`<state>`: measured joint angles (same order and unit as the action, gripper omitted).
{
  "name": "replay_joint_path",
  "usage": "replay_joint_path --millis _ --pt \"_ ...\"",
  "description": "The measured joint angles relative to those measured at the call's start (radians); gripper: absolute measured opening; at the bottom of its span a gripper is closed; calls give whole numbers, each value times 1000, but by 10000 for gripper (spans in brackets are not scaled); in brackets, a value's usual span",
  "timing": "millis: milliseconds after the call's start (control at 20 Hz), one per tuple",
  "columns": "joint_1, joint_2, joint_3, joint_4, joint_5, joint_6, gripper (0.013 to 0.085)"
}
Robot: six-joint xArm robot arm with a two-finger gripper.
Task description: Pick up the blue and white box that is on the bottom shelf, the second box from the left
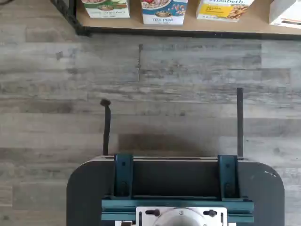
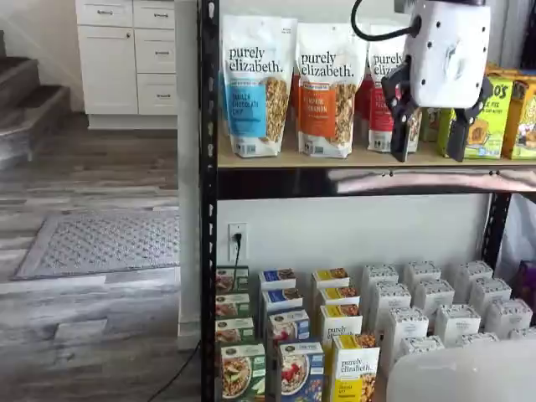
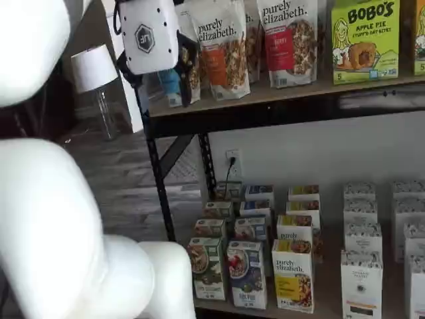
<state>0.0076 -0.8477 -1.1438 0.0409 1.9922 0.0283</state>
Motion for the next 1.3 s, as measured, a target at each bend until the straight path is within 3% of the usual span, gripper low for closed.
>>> replay_joint_path --millis 350,700,1300 --pt "1 -10 12 3 -16 2 850" --pt "41 -25 55 -15 -58 34 850" --pt "98 -17 241 -38 -254 86 850"
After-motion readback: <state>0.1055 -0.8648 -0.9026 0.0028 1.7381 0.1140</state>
